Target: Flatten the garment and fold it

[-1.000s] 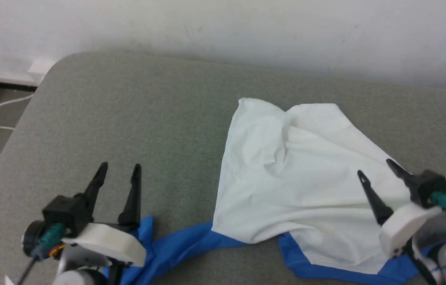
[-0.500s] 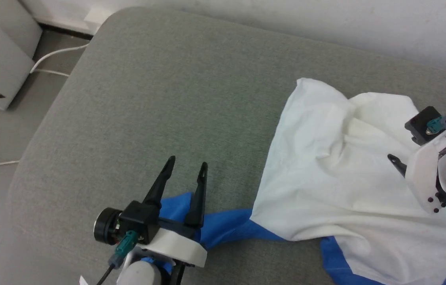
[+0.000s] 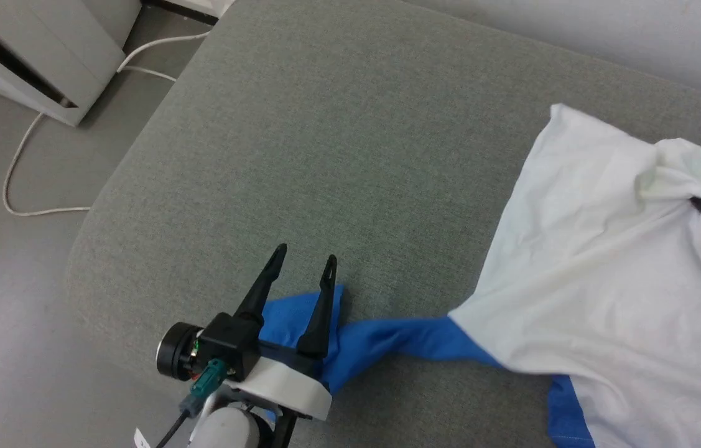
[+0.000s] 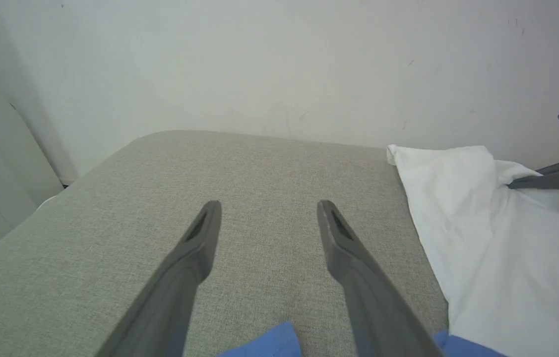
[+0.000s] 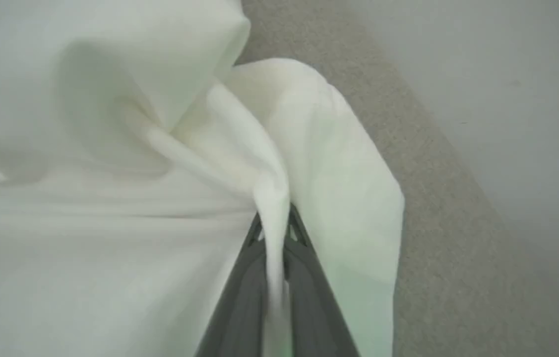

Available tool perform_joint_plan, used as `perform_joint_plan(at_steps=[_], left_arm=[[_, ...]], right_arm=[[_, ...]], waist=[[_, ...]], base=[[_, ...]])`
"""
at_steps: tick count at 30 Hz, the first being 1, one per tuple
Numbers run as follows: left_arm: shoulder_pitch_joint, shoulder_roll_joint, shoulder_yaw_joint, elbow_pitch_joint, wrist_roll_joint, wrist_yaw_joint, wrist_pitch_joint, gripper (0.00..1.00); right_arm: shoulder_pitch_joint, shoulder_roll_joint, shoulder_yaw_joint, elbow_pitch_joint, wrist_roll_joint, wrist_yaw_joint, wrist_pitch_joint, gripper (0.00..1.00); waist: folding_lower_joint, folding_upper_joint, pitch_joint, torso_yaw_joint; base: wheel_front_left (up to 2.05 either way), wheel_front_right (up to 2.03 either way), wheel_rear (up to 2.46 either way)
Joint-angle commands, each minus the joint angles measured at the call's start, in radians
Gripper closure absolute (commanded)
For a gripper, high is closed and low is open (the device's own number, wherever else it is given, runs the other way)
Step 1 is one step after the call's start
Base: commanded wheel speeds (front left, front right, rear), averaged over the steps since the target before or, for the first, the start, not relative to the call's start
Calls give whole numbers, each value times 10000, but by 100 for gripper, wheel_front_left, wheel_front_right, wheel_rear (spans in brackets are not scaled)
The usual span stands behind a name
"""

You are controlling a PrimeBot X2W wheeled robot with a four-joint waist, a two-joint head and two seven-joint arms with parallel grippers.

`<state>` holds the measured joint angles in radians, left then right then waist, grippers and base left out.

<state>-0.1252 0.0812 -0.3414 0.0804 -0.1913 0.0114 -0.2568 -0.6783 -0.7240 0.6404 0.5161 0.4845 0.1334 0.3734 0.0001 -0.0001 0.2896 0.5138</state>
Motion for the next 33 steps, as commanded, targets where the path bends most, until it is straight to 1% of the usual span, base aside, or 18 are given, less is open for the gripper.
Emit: perform_joint_plan(at_steps=[1,5,10,13,15,16,17,20,24,27,29,33], left_arm=[[52,-57,61,38,91,-80,-48,0],[77,-87,98,61,171,-210,-48,0],[25,-141,136,9,227,-310,-48,0],[-14,-176,136,-6,249,-355,-48,0],[-44,-196,156,4,250,-377,-49,0],[-58,-205,171,17,247,-385,-49,0],[-71,-213,188,39,245,-391,-49,0],[-100,-229,239,132,268,-415,-49,0],[-103,-84,290,332,376,-561,-49,0],[-80,245,232,643,428,-764,-41,0],[-81,519,180,784,409,-905,152,0],[-51,1150,-160,826,198,-1215,1171,0]], right_arm=[[-254,-120,-384,480,-304,-27,-278,100],[-697,-204,-1530,1474,-1100,-27,-744,100],[-1051,-292,-2925,2563,-2190,-27,-1021,100],[-1066,-191,-3623,3148,-2853,-27,-1126,100],[-966,-15,-3939,3522,-3253,-27,-1215,100],[-846,196,-3988,3656,-3302,-27,-1290,64],[-725,434,-4044,3782,-3191,-27,-1369,0],[-470,862,-3975,3860,-3150,-27,-1895,0],[-336,1379,-3850,3464,-2950,-27,-3082,0],[-186,1673,-3755,2896,-2851,-27,-4102,0],[40,1913,-3681,2358,-2707,-27,-4721,0],[847,2284,-3931,1153,-2265,-27,-5574,0]], waist=[[-1,1,-281,-206],[-1,1,-446,-394],[-1,1,-328,-513],[-1,1,-176,-525],[-1,1,-91,-523],[-1,1,-74,-524],[-1,1,-70,-531],[-1,1,-167,-624],[-1,1,-506,-975],[-1,1,-888,-1381],[-1,1,-1135,-1689],[-1,1,-1584,-2296]], base=[[0,0,0],[0,0,0],[0,0,0],[0,0,0],[0,0,0],[0,0,0],[0,0,0],[0,0,0],[0,0,0],[0,0,0],[0,0,0],[0,0,0]])
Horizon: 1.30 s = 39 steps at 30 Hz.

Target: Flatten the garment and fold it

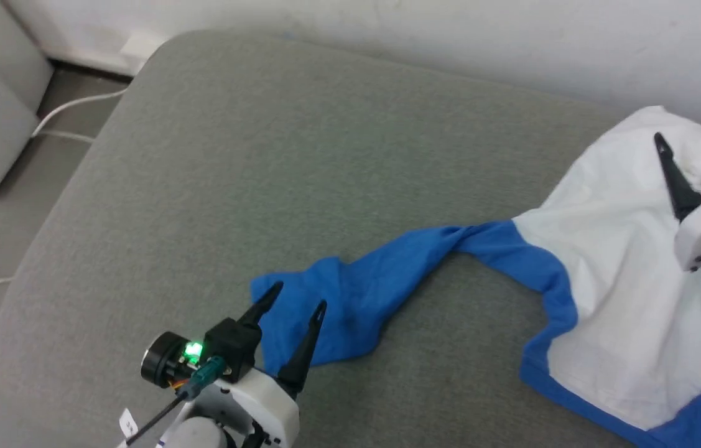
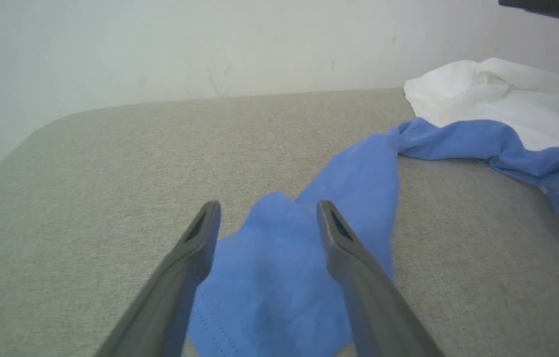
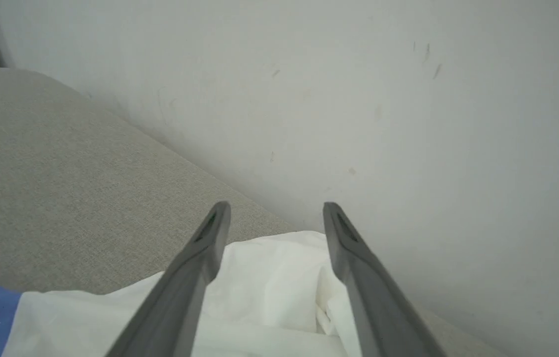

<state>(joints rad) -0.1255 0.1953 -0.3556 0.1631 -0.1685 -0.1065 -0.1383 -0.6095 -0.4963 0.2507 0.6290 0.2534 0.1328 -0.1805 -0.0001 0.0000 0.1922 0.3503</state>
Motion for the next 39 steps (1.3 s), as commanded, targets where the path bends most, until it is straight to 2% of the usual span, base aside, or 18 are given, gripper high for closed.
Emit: perform_joint_plan(at_steps=[1,8,12,15,17,25,26,27,28,34,39], left_arm=[[-37,172,-150,-34,-164,-99,296,0],[-22,1617,-1783,-555,-1759,-235,2983,0],[-250,2251,-2372,-636,-2468,-238,3663,0],[-523,2470,-2422,-300,-2373,-174,3787,0],[-642,2446,-2360,-22,-2273,32,3798,0],[-783,2304,-2637,989,-2476,28,4461,0],[-797,2313,-2709,1111,-2540,-4,4601,51],[-824,2324,-2744,1205,-2588,-24,4666,85],[-856,2329,-2747,1261,-2622,-35,4667,100],[-862,2539,-2672,897,-2401,222,4319,100],[-662,2881,-2542,-584,-2274,372,3915,100]], right_arm=[[434,99,-201,-288,138,-21,-141,0],[2791,1208,-1809,-2441,357,-21,-296,0],[3907,2001,-2641,-3442,65,-21,-55,0],[4469,2544,-3092,-4033,-170,-21,156,0],[4706,2794,-3274,-4330,-317,-21,265,0],[5048,3283,-3965,-4918,-721,-21,584,0],[5053,3329,-4051,-4947,-792,-21,607,0],[5051,3387,-4126,-4968,-844,-21,626,0],[5056,3436,-4184,-4979,-889,-21,641,0],[5229,3673,-4463,-4895,-1087,-21,635,0],[5418,3837,-4648,-4793,-1171,-21,574,0]], waist=[[1,0,-698,-809],[1,0,-979,-1822],[1,0,-893,-2305],[1,0,-773,-2622],[1,0,-665,-2808],[1,0,-313,-3142],[1,0,-288,-3147],[1,0,-278,-3145],[1,0,-293,-3130],[1,0,-778,-2818],[1,0,-1353,-2424]], base=[[0,0,0],[0,0,0],[0,0,0],[0,0,0],[0,0,0],[0,0,0],[0,0,0],[0,0,0],[0,0,0],[0,0,0],[0,0,0]])
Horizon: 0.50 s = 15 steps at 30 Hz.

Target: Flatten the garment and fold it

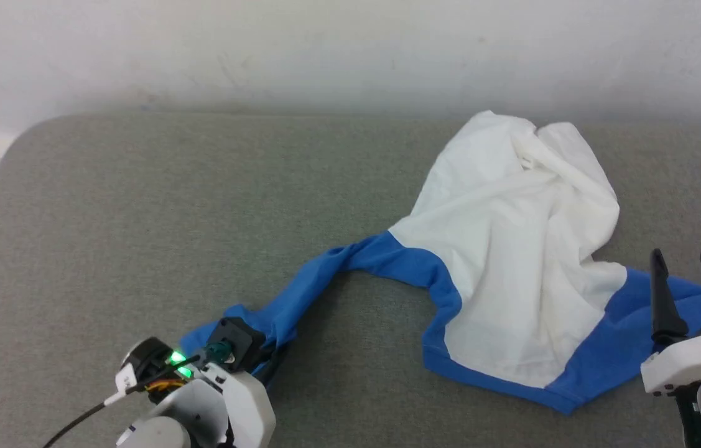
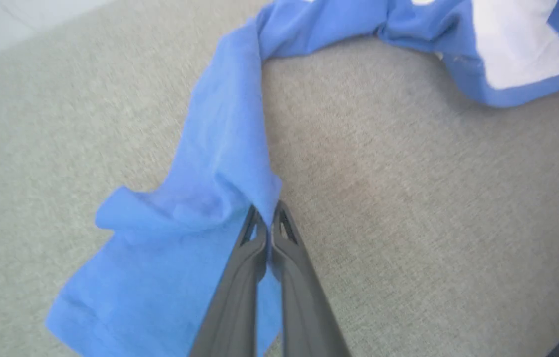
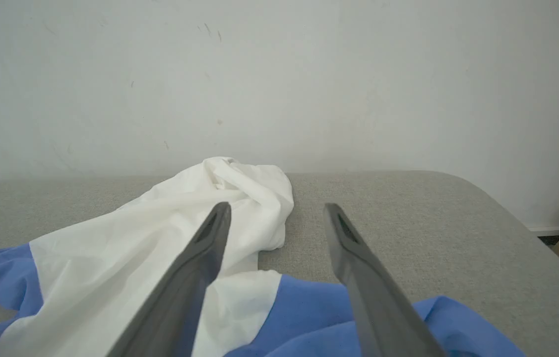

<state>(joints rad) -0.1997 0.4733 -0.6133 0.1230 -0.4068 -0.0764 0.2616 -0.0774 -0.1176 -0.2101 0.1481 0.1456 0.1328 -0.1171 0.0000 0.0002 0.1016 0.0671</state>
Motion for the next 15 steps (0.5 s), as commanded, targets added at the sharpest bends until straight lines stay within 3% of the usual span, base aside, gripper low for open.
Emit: perform_joint_plan(at_steps=[1,10,15], left_arm=[[123,207,85,-571,145,130,-111,100],[399,1141,1113,-4088,-84,949,389,100],[451,1538,1691,-4292,-872,1240,1465,100]], right_arm=[[129,79,-72,34,-113,-21,-67,0],[260,267,-255,162,-210,-21,-168,0],[149,365,-32,262,-226,-21,-197,0]], waist=[[0,-2,-531,476],[0,-2,-850,786],[0,-2,-786,515]], base=[[0,0,0],[0,0,0],[0,0,0]])
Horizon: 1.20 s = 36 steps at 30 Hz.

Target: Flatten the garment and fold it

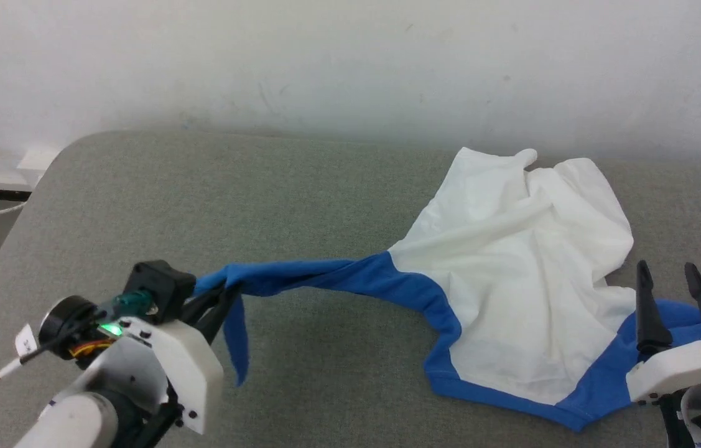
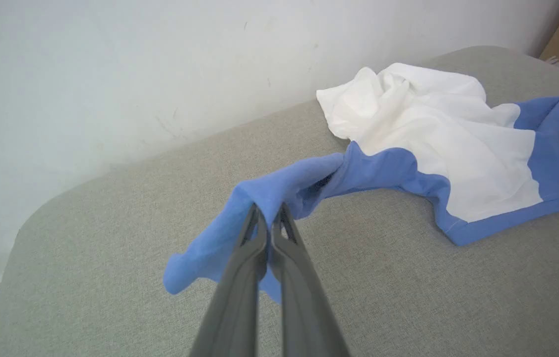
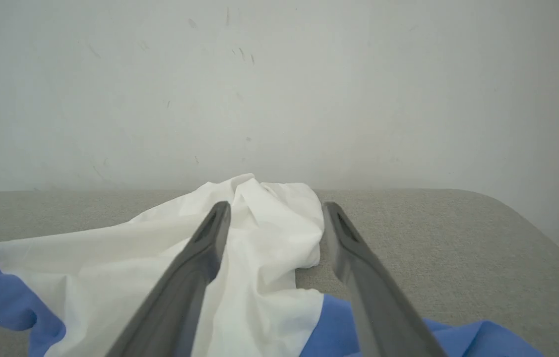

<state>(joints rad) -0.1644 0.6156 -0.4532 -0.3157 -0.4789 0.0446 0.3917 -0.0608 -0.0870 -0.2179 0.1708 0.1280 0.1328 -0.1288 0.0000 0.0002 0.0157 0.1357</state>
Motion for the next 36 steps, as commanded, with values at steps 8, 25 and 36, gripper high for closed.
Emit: perform_joint_plan(at_steps=[8,25,36], left_arm=[[-813,185,358,2085,-1414,-299,1603,100],[-3997,-615,-28,7644,-367,-938,-281,0],[-3922,-1114,-409,8032,245,-966,-2789,0]], right_arm=[[-550,112,616,158,-22,-21,-196,0],[-1366,-7,1720,624,31,-21,-471,0],[-832,-31,1508,848,5,-21,-462,0]], waist=[[0,-2,830,-1034],[0,-2,2305,-1659],[0,-2,1209,-819]], base=[[0,0,0],[0,0,0],[0,0,0]])
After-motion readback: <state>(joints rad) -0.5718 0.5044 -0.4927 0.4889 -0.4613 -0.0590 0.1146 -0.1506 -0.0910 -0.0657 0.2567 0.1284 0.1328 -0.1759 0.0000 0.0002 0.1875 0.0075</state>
